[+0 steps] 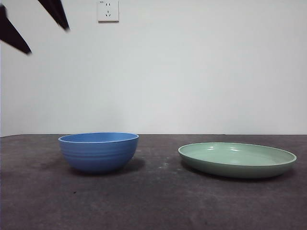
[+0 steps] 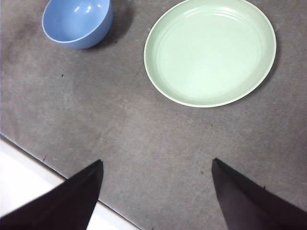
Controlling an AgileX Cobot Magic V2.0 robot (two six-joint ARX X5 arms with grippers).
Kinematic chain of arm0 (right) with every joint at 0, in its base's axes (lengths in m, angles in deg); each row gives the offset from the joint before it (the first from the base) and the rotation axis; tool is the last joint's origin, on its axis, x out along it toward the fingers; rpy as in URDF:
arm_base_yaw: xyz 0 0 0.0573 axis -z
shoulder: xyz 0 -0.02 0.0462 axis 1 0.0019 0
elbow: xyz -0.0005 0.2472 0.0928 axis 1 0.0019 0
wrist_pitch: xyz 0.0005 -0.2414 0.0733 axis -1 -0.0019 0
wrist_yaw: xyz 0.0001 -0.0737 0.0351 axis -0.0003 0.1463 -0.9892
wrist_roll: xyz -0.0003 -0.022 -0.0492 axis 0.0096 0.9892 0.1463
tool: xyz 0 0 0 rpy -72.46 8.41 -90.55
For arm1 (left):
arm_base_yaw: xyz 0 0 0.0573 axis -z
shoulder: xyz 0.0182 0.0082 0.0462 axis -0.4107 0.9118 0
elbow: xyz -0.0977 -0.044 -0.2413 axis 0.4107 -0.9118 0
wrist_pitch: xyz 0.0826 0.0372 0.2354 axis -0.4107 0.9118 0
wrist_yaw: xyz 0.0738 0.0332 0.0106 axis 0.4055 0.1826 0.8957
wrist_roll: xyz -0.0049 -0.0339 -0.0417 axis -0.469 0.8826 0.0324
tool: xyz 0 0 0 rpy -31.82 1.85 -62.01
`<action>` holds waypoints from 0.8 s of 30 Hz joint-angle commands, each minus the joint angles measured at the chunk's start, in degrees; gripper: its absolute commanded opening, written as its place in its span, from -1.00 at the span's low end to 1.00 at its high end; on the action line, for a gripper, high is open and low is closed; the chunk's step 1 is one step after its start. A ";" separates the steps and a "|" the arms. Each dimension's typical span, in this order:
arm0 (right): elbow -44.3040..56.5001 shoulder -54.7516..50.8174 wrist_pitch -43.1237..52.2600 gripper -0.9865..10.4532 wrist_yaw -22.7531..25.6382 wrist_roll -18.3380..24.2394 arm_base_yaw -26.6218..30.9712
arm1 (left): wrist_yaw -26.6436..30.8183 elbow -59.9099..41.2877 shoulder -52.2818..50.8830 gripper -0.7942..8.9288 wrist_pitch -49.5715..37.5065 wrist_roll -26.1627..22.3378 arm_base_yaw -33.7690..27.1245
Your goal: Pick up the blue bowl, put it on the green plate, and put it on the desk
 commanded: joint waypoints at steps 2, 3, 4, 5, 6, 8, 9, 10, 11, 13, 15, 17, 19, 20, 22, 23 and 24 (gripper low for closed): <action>-1.07 0.24 0.50 -0.19 -0.07 -0.42 -0.22 | 3.48 2.80 7.04 0.12 -1.33 -1.64 1.73; -1.07 0.24 0.50 -0.19 -0.07 -0.42 -0.22 | 4.22 2.93 8.63 0.12 -2.12 -1.66 2.12; -1.07 0.24 0.50 -0.19 -0.07 -0.42 -0.22 | 4.61 2.99 10.10 0.12 -3.04 -1.68 2.43; -1.07 0.24 0.50 -0.19 -0.07 -0.42 -0.22 | 4.96 2.99 11.43 0.12 -3.96 -1.68 2.64; -1.07 0.24 0.50 -0.19 -0.07 -0.42 -0.22 | 5.60 2.99 13.03 0.12 -5.05 -1.64 2.84; -1.07 0.24 0.50 -0.19 -0.07 -0.42 -0.22 | 7.15 2.99 15.56 0.12 -6.51 -1.60 3.10; -1.07 0.24 0.50 -0.19 -0.07 -0.42 -0.22 | 8.07 2.99 17.05 0.12 -6.88 -1.68 3.21; -1.07 0.24 0.50 -0.19 -0.07 -0.42 -0.22 | 8.63 2.99 18.25 0.12 -7.15 -1.73 3.26; -1.07 0.24 0.50 -0.19 -0.07 -0.42 -0.22 | 8.85 2.99 19.32 0.12 -7.34 -1.77 3.28; -1.07 0.24 0.50 -0.19 -0.04 -0.39 -0.22 | 9.03 2.99 21.70 0.11 -8.00 -1.97 3.28; -1.07 0.24 0.50 -0.19 -0.04 -0.42 -0.22 | 9.31 2.99 23.85 0.11 -9.03 -1.97 3.28; -1.07 0.24 0.50 -0.19 -0.07 -0.42 -0.22 | 9.86 2.99 25.51 0.11 -9.81 -1.97 3.28; -1.07 0.24 0.50 -0.19 -0.04 -0.42 -0.22 | 10.05 2.99 27.17 0.11 -10.78 -1.95 3.28; -1.07 0.24 0.50 -0.19 -0.04 -0.42 -0.22 | 10.08 2.99 27.87 0.11 -11.13 -1.92 3.28; -1.07 0.24 0.50 -0.19 -0.07 -0.39 -0.22 | 10.10 2.99 29.33 0.11 -11.76 -1.92 3.28; -1.07 0.24 0.50 -0.19 -0.07 -0.39 -0.22 | 10.10 2.99 29.88 0.11 -11.98 -1.92 3.28; -1.07 0.24 0.50 -0.19 -0.04 -0.42 -0.22 | 10.10 2.99 30.47 0.11 -12.22 -1.88 3.28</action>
